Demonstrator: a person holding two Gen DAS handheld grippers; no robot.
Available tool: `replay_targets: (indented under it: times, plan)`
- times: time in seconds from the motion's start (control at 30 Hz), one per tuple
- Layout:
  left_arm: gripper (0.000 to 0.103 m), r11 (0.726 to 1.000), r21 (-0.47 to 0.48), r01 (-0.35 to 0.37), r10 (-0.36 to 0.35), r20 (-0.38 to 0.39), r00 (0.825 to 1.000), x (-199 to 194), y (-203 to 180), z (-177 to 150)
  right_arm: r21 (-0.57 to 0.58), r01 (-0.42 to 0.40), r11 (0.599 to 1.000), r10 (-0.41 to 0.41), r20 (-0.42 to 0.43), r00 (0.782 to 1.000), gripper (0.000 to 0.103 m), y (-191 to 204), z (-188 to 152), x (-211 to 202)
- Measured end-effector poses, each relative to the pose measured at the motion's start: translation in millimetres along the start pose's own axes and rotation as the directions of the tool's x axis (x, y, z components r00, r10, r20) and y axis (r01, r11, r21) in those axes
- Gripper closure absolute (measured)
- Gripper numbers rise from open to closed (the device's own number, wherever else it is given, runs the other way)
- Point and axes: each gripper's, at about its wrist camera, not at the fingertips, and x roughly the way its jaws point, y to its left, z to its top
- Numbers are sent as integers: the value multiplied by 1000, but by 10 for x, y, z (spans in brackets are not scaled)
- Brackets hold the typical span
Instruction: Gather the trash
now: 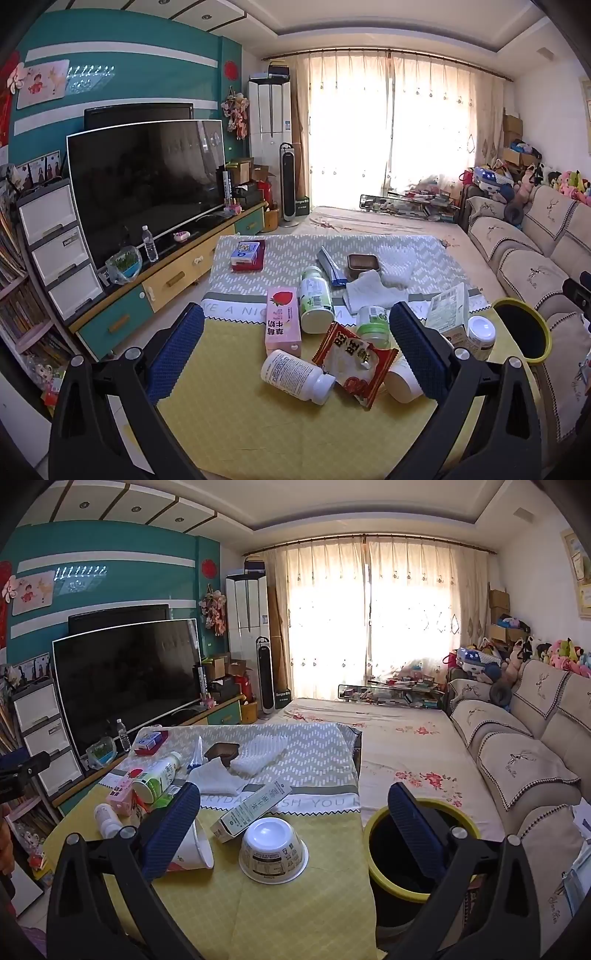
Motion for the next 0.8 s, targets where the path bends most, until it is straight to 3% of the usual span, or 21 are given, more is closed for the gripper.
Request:
replay_targets:
  times: [0.8]
  plan:
    - [4,1000,0,6,-6,1,1000,58,34,-86,2,-4,1000,4,-32,999,6,36,-28,128]
